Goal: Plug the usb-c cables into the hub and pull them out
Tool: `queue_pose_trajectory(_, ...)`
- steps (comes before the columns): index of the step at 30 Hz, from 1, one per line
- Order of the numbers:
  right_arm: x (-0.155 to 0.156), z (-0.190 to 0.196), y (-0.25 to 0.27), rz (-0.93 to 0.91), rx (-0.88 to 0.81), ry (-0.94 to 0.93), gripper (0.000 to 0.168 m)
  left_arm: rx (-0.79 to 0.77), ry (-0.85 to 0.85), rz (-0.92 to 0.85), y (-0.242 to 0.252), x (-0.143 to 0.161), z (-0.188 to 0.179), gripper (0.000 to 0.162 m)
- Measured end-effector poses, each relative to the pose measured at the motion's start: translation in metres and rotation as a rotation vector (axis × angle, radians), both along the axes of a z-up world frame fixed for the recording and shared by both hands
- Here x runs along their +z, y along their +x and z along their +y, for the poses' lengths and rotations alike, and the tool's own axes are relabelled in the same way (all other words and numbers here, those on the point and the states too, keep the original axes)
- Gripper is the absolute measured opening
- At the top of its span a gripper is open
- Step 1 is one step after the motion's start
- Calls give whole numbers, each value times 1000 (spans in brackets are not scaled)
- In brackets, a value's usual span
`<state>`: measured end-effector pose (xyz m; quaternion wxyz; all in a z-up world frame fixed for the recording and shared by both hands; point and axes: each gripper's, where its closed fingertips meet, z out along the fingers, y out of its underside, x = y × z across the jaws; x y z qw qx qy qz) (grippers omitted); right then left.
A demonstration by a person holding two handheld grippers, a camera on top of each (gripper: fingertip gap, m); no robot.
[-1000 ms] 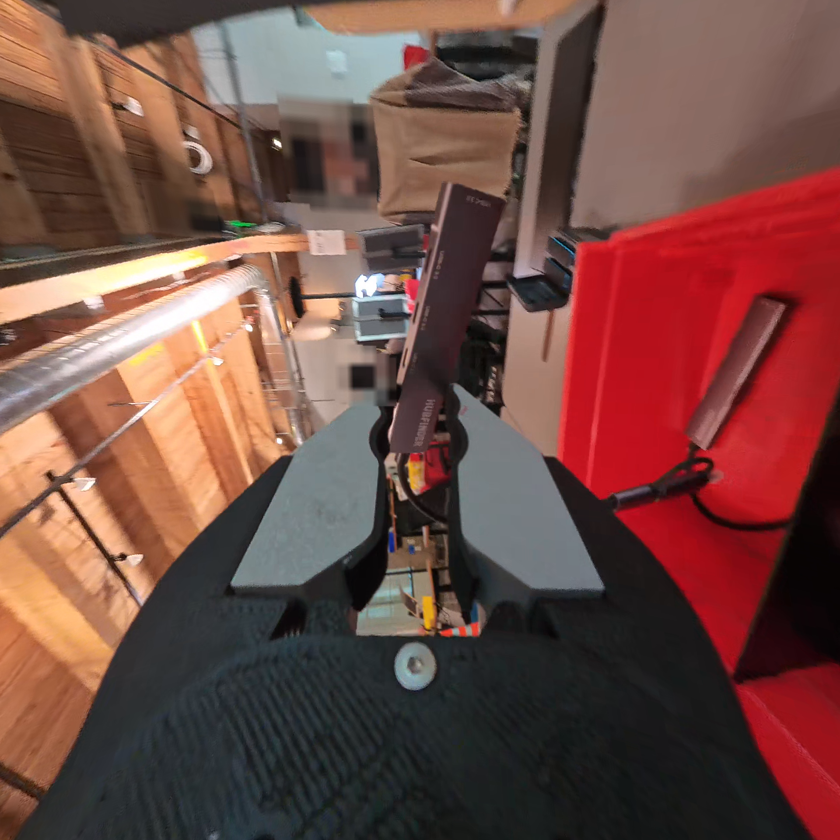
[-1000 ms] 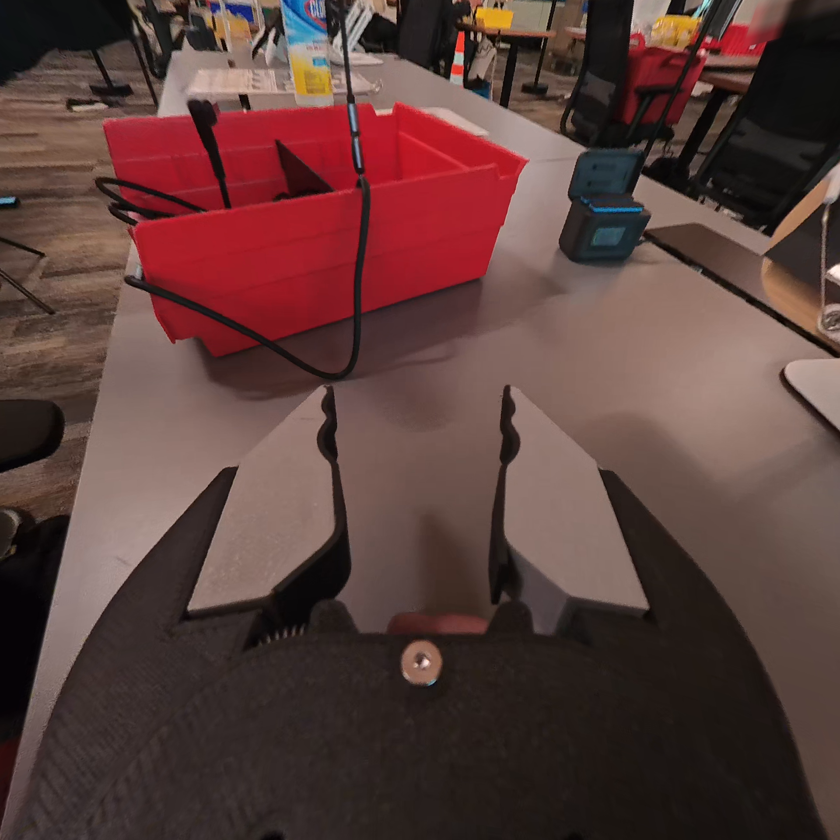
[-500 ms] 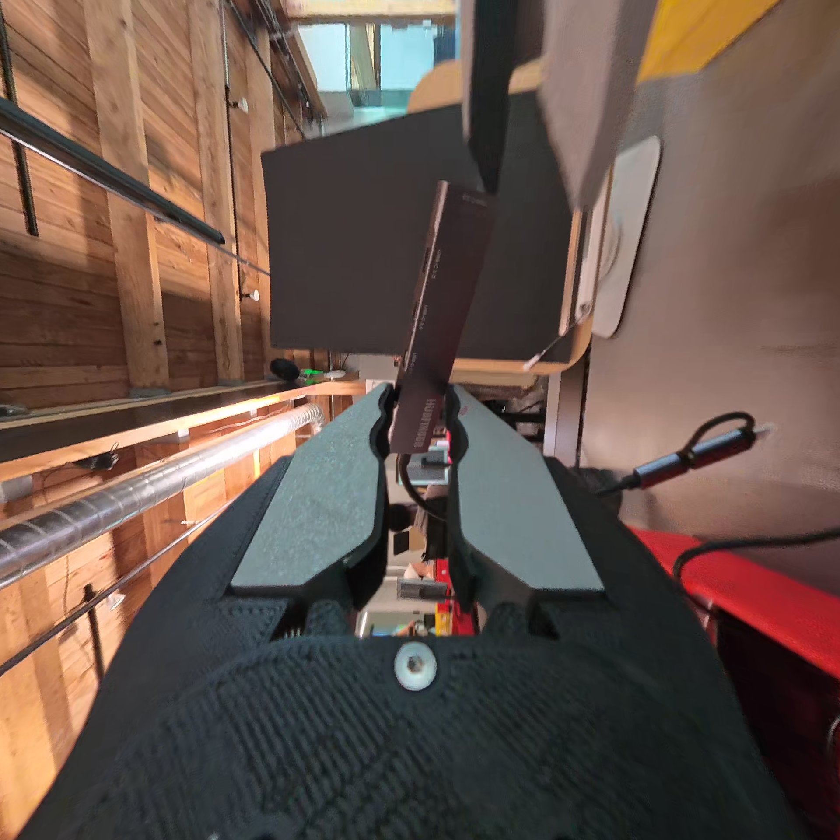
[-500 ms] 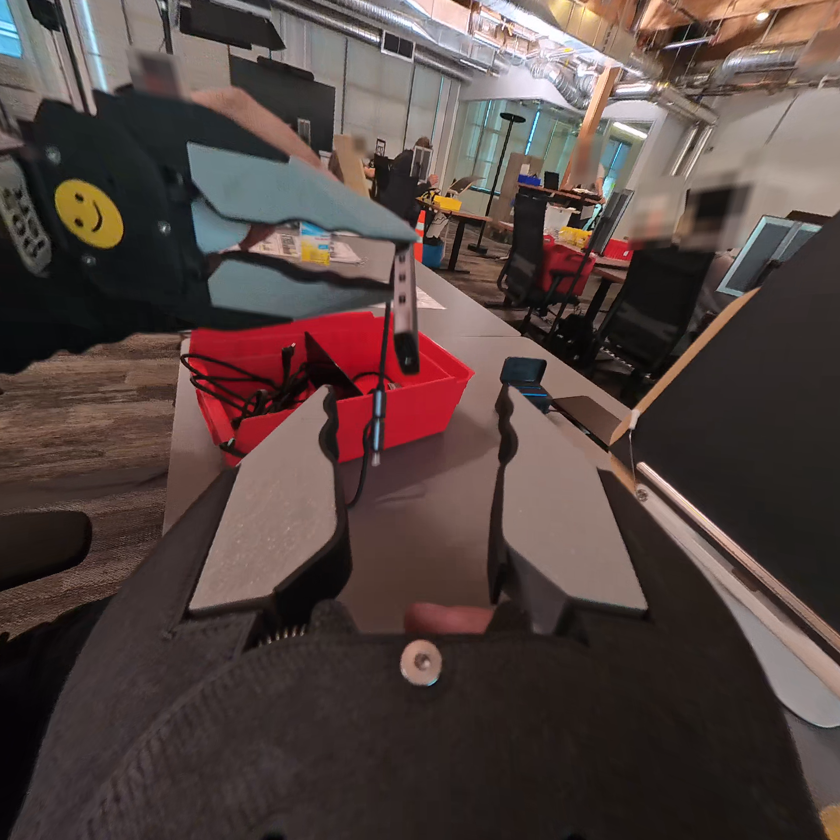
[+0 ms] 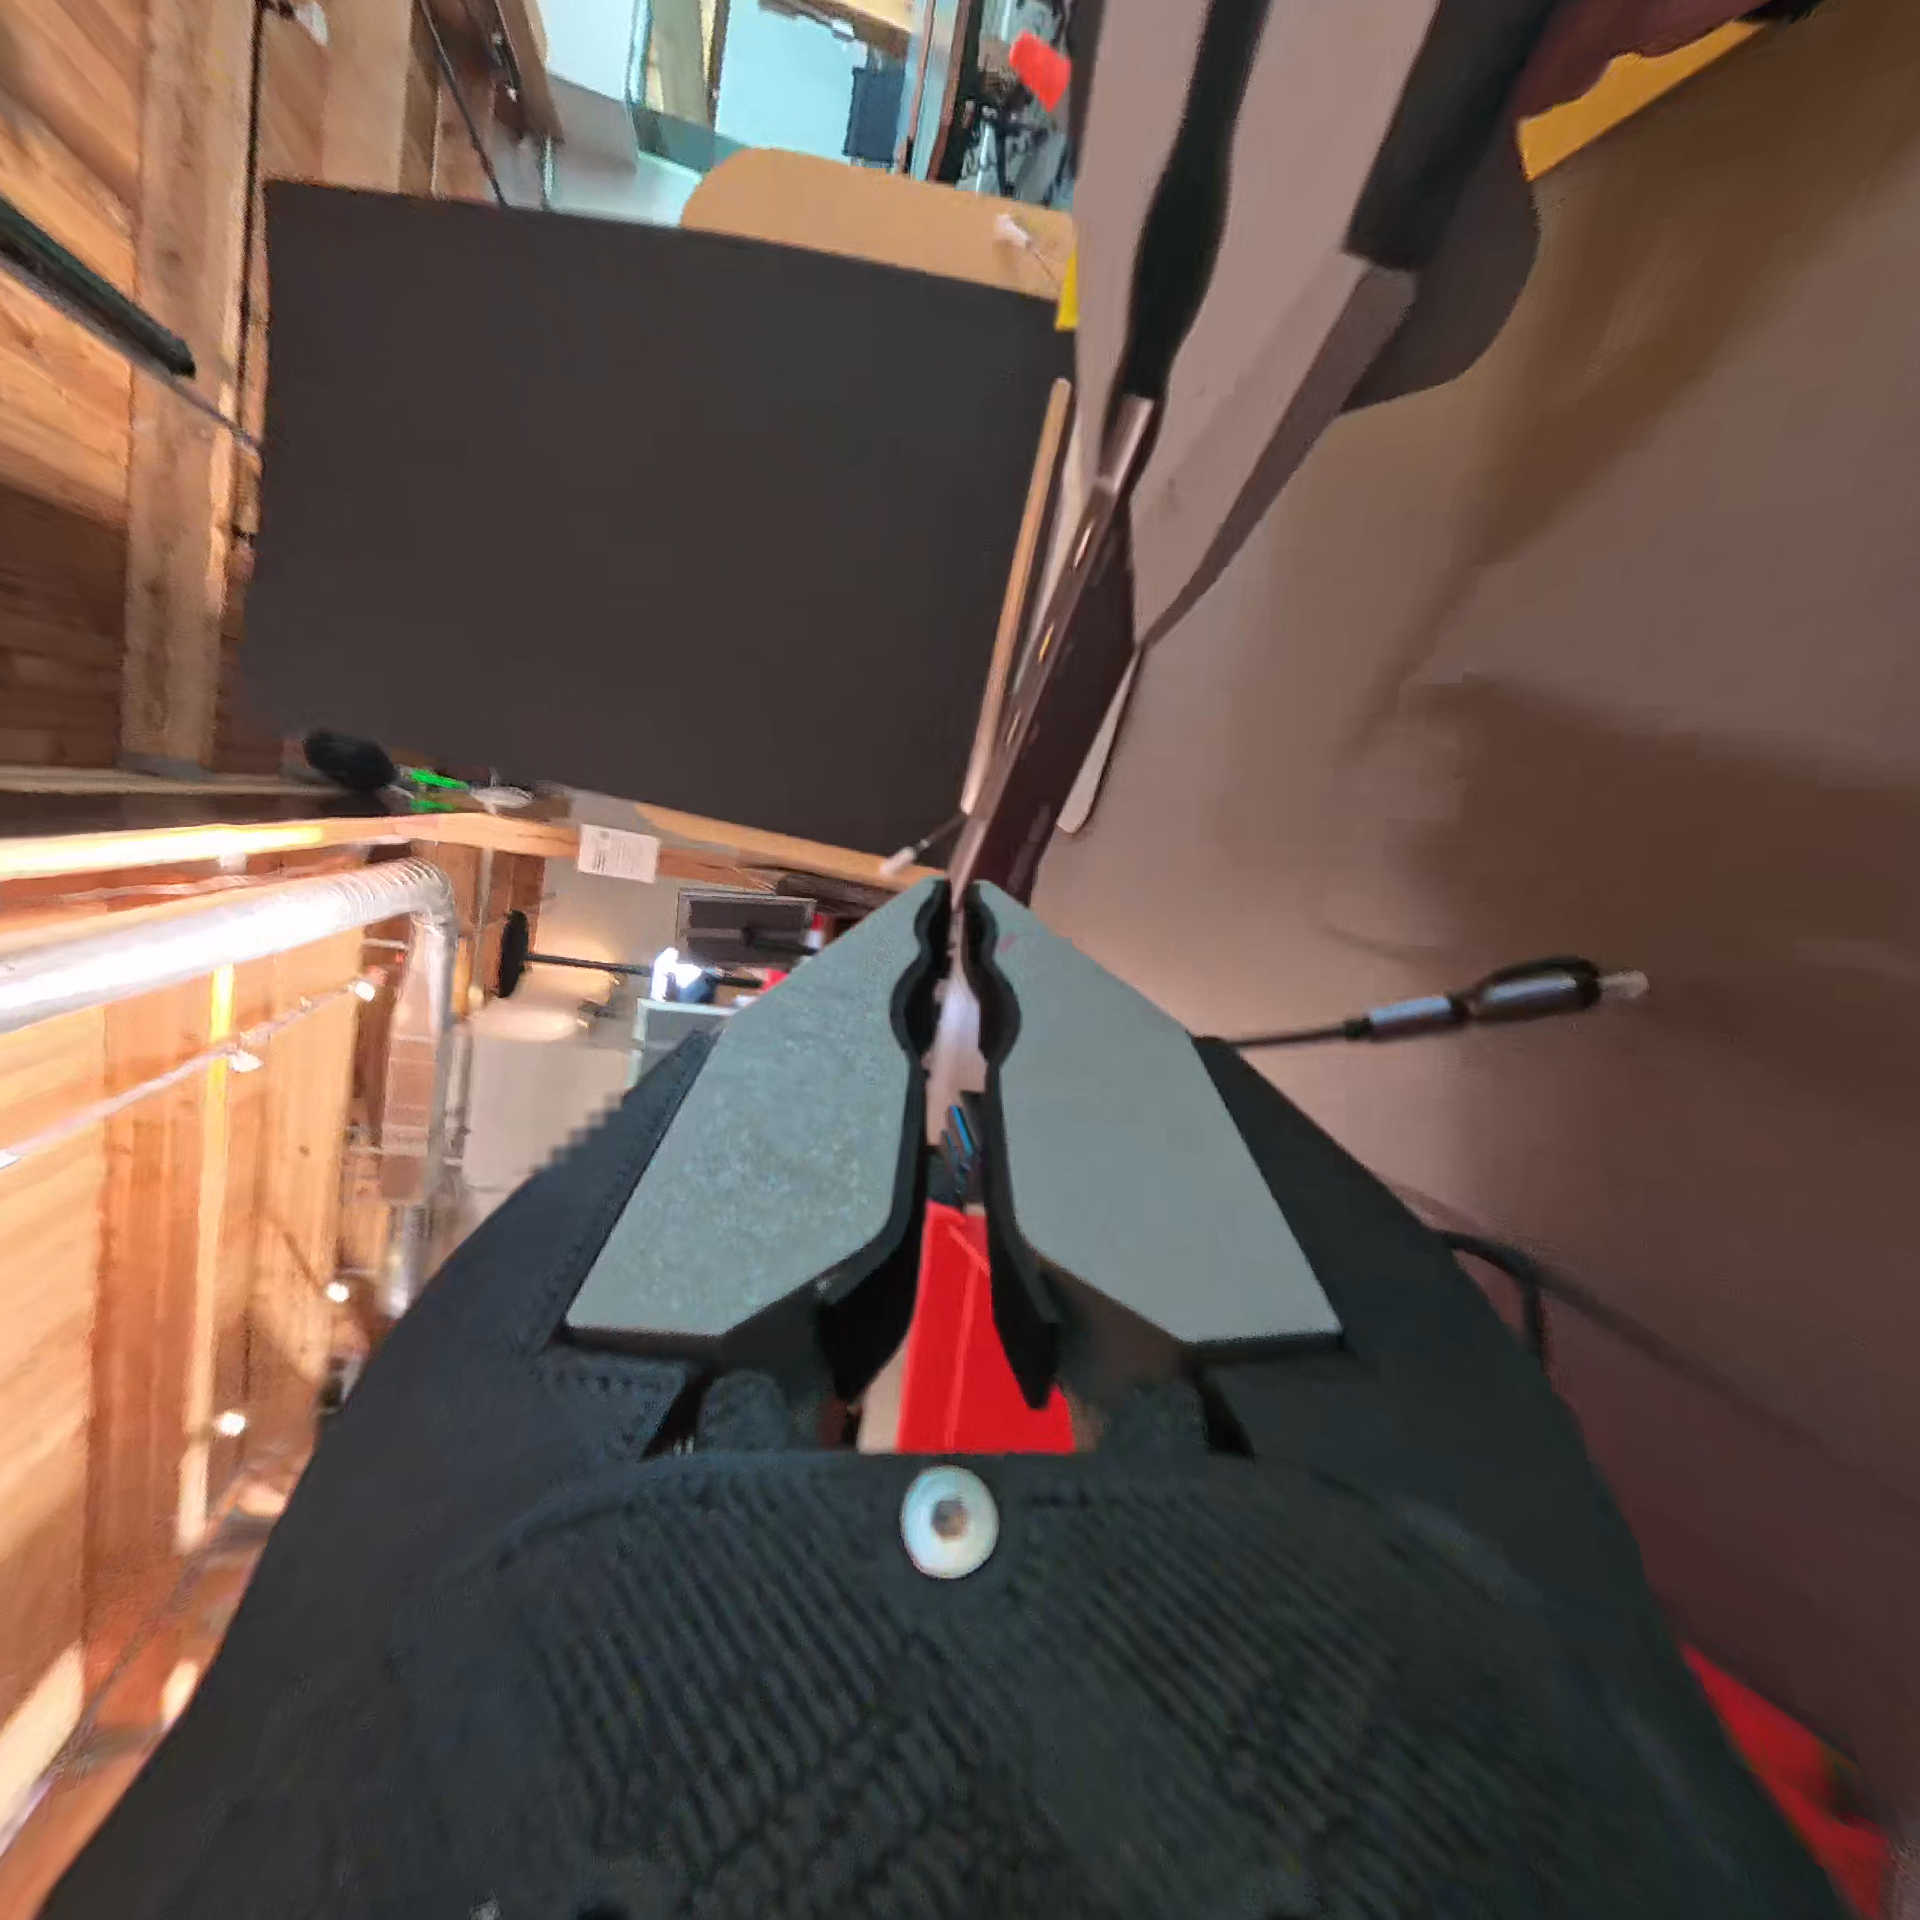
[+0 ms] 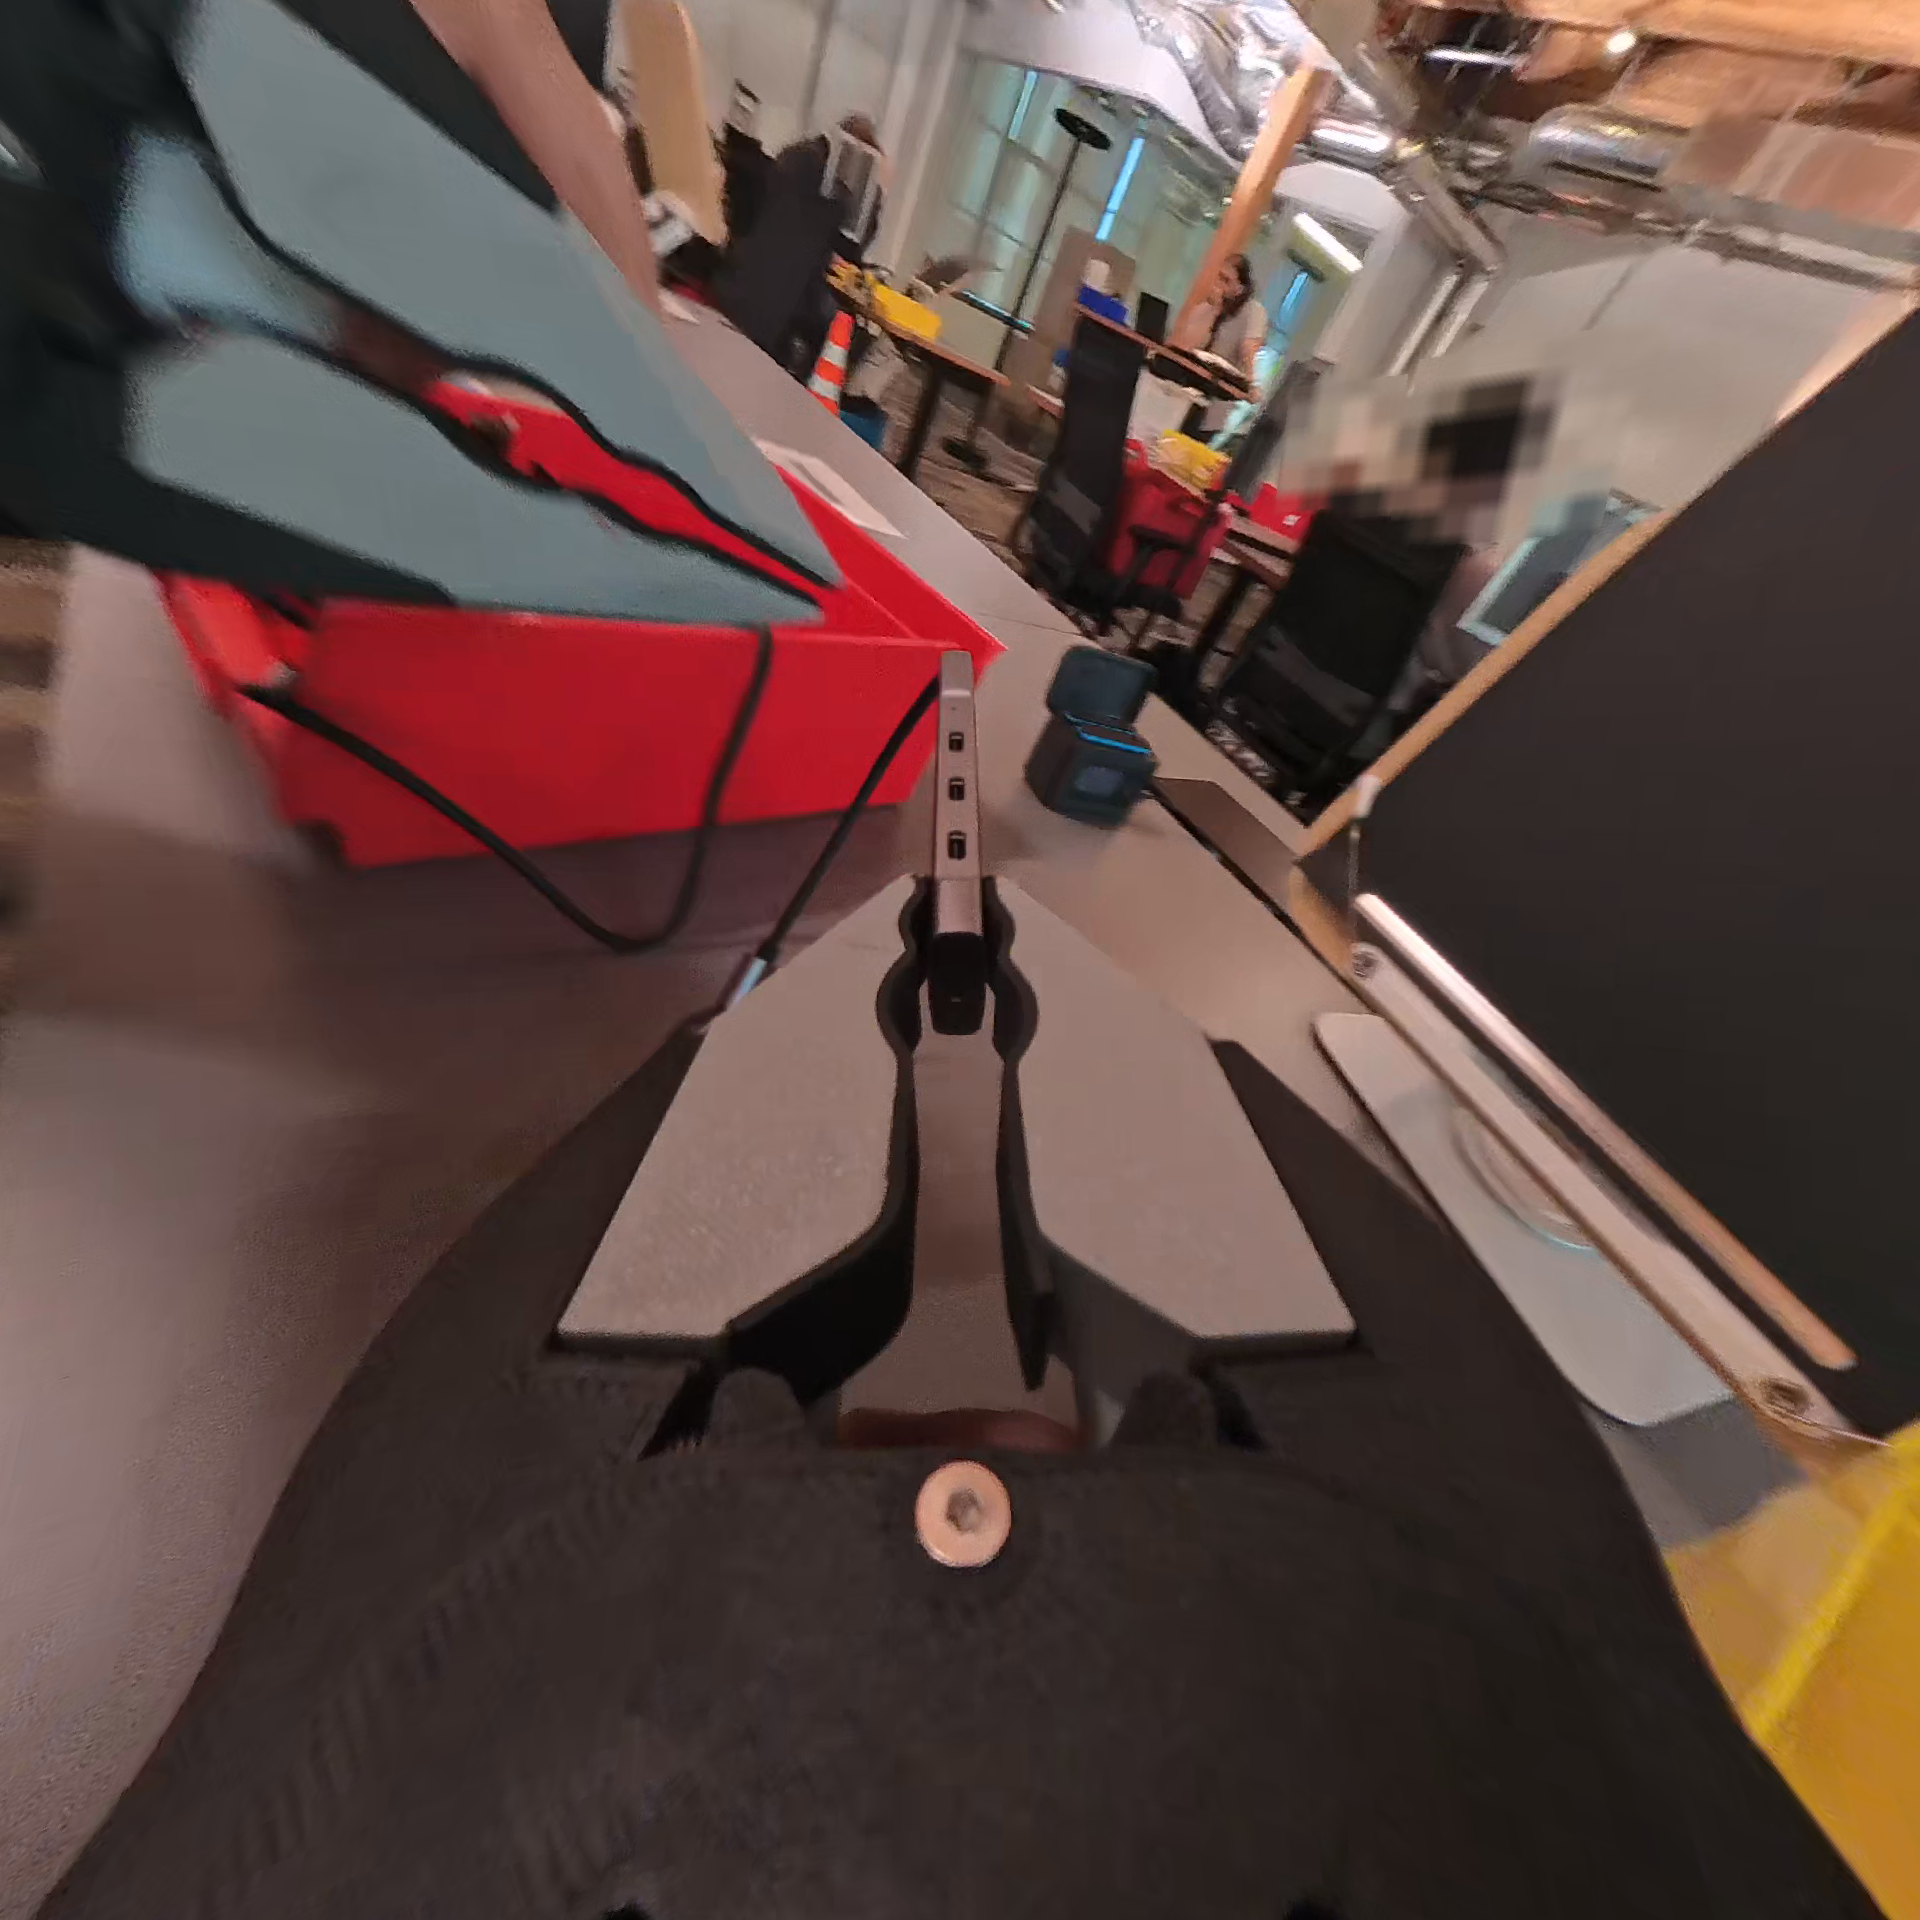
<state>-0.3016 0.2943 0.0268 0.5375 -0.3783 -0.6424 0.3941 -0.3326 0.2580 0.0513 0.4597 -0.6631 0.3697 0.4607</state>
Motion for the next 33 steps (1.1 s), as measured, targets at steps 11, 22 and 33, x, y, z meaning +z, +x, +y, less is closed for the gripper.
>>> queue_pose_trajectory(11,5,23,7,160,-207,240,6,448,191,-537,-111,26,-113,0)
queue_pose_trajectory(22,-37,10,-12,0,-140,265,5,572,166,-795,-152,-33,-169,4)
queue_pose_trajectory(33,-91,-3,-24,-247,-24,171,7,671,223,-804,-184,-46,-200,12)
